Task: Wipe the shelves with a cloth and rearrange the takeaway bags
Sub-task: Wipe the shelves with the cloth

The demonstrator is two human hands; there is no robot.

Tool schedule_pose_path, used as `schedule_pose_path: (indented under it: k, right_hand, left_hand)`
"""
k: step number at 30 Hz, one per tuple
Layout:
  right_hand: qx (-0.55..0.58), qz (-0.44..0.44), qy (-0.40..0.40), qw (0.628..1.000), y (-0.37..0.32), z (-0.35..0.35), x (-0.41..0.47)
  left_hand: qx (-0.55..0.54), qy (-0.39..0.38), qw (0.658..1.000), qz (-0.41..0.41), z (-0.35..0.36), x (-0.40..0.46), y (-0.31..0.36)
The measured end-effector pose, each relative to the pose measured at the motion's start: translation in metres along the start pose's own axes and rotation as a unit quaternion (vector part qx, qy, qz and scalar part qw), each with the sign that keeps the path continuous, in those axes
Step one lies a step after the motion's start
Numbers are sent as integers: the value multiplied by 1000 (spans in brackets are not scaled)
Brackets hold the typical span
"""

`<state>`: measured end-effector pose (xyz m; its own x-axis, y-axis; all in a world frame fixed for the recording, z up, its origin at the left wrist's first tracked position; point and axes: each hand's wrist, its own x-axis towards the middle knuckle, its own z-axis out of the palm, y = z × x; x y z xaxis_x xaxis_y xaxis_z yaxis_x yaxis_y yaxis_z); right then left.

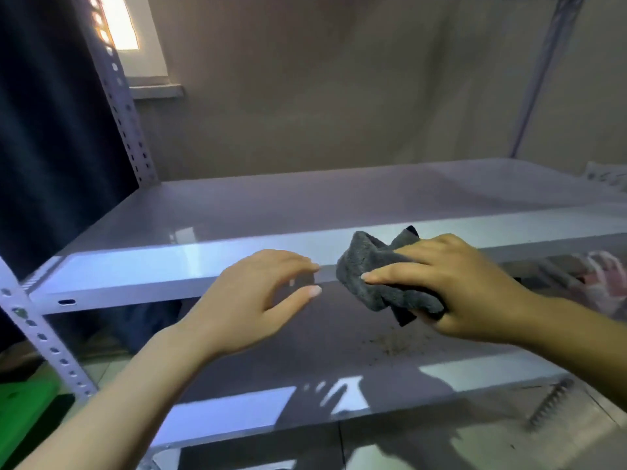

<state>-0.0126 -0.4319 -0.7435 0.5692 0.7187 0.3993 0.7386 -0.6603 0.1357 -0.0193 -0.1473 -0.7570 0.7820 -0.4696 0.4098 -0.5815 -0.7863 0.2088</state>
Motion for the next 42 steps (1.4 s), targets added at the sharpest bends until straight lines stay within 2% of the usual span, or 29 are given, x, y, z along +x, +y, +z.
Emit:
schedule_pose_path:
  k: [4,7,13,16,21,23,25,28,30,33,36,38,42]
  right_hand:
    - [-23,-41,-30,998,20,4,-42]
    - [1,-25,-64,998,42,36,-80]
    - [87,98,-65,989,91,119,-139]
    - [137,183,-65,971,105,162,-164]
    - [158,259,-67,951,122,231,-200]
    - [168,280,-59,943,126,258,-213]
    - [173,306,-84,933,123,278,-221]
    - [148,334,-174,915,115,299,-231]
    - [141,323,-164,922,116,305,-237]
    - [125,322,-150,927,139,305,-250]
    - [124,377,-166,903,181,302,-270]
    - [124,398,-175,892,209,300,-285]
    - [129,458,-166,864,248,296,-292]
  left_hand:
    - [-12,20,999,30,23,-1,35]
    - [9,-32,999,30,51,0,61]
    - [45,-157,985,-57,143,16,70]
    - [44,-185,978,-84,194,23,70]
    - [38,-215,971,-98,274,33,84]
    - [52,-232,962,-133,307,36,89]
    - [73,-260,942,-200,336,39,93]
    - [102,-277,919,-263,369,44,100]
    - [120,-279,918,-253,386,50,104]
    - [109,-288,933,-187,410,60,115]
    - [87,-301,941,-126,432,66,129]
    - [103,-283,949,-91,446,63,134]
    - [101,-305,945,-67,459,57,130]
